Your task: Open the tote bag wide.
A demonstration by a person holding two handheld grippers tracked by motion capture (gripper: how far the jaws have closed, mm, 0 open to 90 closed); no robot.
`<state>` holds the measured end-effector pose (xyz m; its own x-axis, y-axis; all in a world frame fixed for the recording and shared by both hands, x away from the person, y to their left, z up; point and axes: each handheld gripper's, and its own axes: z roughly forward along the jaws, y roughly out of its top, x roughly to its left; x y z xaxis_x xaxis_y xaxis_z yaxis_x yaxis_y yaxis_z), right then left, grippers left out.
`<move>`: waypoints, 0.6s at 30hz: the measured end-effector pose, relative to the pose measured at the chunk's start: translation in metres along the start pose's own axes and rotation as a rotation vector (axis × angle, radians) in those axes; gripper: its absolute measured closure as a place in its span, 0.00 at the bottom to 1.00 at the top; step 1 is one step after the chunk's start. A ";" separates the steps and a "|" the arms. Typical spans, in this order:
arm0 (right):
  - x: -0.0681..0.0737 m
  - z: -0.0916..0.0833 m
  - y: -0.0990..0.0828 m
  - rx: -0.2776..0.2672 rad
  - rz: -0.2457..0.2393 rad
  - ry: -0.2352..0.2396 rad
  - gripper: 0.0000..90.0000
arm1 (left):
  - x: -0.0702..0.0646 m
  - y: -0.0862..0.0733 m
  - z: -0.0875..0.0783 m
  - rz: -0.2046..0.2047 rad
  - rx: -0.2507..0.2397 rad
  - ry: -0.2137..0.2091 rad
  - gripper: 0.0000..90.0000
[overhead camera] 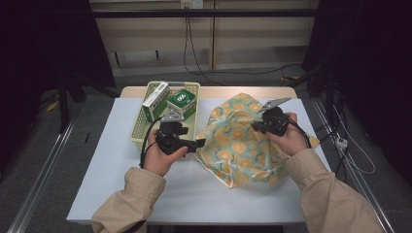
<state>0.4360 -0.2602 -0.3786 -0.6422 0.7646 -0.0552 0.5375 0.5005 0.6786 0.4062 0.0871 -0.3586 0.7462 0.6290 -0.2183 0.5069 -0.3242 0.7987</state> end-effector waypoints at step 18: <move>-0.020 -0.008 0.009 -0.053 0.092 0.054 1.00 | 0.055 0.007 -0.008 0.003 -0.033 0.027 0.12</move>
<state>0.4496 -0.2741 -0.3656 -0.6209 0.7824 0.0480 0.5670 0.4059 0.7168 0.4471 0.1253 -0.3604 0.7356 0.6470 -0.2007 0.4897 -0.3033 0.8175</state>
